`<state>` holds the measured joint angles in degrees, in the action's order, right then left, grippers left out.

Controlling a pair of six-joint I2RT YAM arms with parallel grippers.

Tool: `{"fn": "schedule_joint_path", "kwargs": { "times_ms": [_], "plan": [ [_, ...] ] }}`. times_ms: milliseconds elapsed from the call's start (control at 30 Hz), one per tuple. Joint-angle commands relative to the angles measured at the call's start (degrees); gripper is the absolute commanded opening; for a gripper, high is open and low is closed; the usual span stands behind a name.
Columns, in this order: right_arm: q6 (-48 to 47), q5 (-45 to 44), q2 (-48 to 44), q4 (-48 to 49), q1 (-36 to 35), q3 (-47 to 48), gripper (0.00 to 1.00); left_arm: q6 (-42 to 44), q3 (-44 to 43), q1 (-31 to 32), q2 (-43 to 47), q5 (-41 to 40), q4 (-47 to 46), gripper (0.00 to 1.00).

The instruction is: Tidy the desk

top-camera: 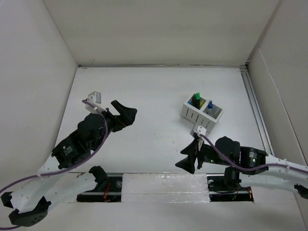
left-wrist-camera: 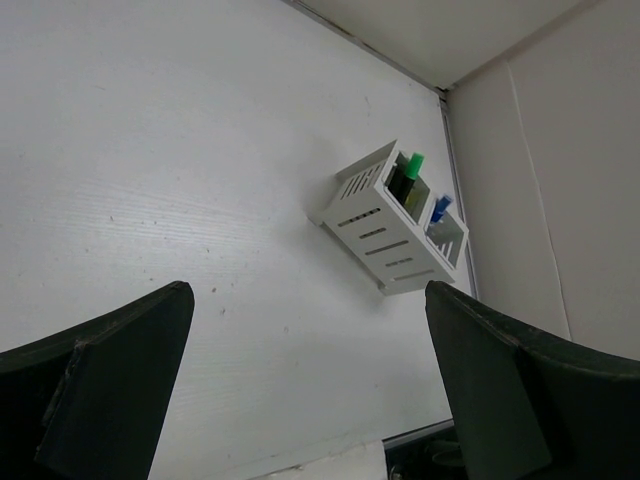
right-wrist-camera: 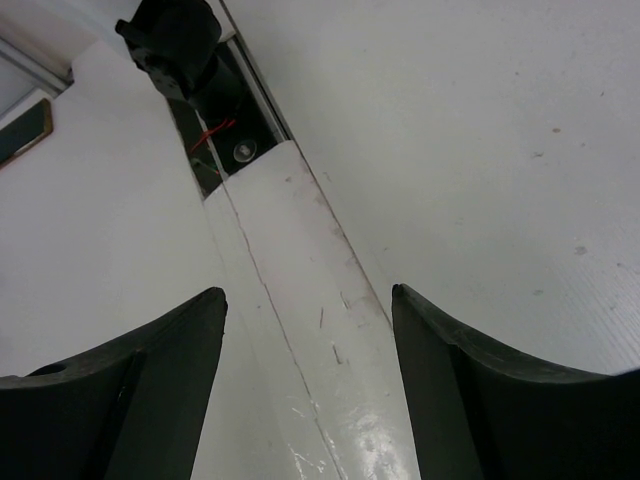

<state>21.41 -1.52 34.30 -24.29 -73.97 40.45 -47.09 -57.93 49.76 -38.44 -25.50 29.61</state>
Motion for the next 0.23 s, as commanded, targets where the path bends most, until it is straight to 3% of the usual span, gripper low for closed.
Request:
{"fn": "schedule_joint_path", "kwargs": {
  "times_ms": [0,200],
  "plan": [
    [0.65,0.20,-1.78,0.56,-0.29,-1.86,0.72,-1.34,-3.59,-0.19,-0.85,-0.61,-1.04,0.99],
    [-0.49,-1.73,0.85,-0.58,-0.29,0.51,0.73,0.15,-4.91,-0.19,-1.20,-0.43,-2.18,0.99]
  ]
}}
